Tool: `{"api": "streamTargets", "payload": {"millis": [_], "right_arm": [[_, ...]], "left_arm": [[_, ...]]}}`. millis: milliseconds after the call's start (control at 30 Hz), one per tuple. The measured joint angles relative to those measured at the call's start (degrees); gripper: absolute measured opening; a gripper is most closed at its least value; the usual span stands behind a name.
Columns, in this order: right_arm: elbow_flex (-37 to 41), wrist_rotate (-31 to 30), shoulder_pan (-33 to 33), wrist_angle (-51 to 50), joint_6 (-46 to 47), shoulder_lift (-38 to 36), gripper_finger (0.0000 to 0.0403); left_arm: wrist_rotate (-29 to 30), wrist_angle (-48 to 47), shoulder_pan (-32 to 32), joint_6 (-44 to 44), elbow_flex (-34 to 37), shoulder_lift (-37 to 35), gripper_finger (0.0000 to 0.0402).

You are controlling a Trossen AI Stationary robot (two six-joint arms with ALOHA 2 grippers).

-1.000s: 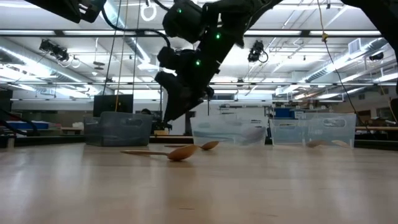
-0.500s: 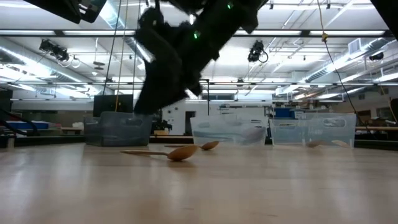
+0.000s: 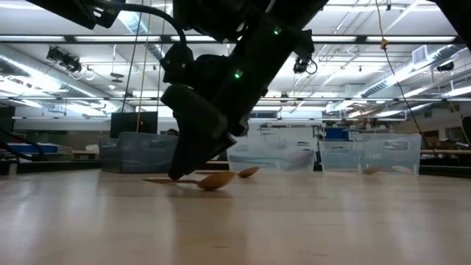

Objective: Sort silverware by color (type)
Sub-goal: Put the gold spoon into the right transparent bin

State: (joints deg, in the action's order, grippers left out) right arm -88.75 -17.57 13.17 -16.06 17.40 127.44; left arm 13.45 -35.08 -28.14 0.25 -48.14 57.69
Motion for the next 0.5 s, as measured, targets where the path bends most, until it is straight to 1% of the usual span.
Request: {"api": "streamTargets", "payload": {"millis": [133,300,400,500], "right_arm": [[0.1,-0.3,0.4,-1.0,-0.3,0.0,0.0177],[1.5,1.5,0.8,-2.2,1.1,-0.2,0.0171],[2.2,3.3,0.7,-2.7,2.7,-0.4,0.0158],[2.4,3.7,0.7,-3.5,3.3,-0.4,0.0136]], "left_arm": [[0.0,0.0,0.0,0.0,0.0,0.0,0.0023],[0.1,0.1,0.0,0.0,0.0,0.0,0.0023],[0.4,0.8,0.0,0.4,0.0,0.0,0.0023],[2.2,1.8,0.0,1.9,0.0,0.0,0.0023]]}}
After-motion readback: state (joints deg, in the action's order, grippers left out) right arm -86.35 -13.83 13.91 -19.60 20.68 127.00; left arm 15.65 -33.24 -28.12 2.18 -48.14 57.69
